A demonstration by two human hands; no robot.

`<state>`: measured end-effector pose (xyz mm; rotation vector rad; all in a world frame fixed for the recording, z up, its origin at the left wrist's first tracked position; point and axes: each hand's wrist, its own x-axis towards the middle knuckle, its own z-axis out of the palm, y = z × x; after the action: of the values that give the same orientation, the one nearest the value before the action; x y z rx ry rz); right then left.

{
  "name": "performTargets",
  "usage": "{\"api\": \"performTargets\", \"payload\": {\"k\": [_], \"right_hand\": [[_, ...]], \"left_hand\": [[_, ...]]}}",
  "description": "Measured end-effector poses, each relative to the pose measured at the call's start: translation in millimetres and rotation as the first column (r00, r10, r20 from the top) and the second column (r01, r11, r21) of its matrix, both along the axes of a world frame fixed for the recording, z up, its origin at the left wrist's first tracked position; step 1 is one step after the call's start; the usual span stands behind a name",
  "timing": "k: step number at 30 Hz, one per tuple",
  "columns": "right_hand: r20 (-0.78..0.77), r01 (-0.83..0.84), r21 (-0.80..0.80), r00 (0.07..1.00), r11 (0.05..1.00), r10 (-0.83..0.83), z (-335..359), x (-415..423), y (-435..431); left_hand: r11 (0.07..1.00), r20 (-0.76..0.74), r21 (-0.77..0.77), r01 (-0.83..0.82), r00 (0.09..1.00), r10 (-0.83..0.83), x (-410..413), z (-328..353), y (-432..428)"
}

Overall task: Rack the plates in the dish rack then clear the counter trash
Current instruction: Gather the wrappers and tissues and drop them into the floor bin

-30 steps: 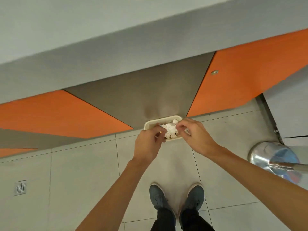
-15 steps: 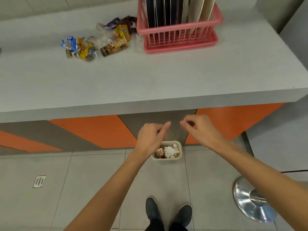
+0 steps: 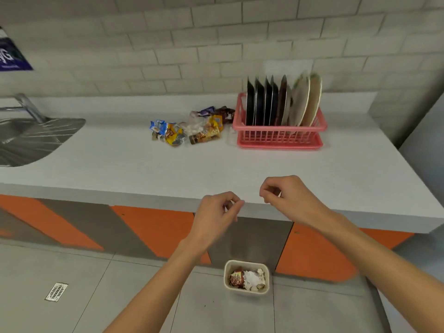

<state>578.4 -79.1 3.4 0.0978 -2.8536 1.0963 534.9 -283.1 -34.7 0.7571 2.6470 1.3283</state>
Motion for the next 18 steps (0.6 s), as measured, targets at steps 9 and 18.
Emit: {"api": "performTargets", "payload": {"k": [9, 18], "right_hand": [[0.012, -0.023, 0.073, 1.0, 0.997, 0.022, 18.1, -70.6, -18.3], [0.119, -0.019, 0.139, 0.993, 0.99, 0.002, 1.0, -199.0, -60.9]], "left_hand": [[0.994, -0.023, 0.034, -0.099, 0.995, 0.1, -77.6, 22.9, -16.6], [0.99, -0.057, -0.101, -0.097, 0.994, 0.091, -223.8, -2.1, -74.7]]}}
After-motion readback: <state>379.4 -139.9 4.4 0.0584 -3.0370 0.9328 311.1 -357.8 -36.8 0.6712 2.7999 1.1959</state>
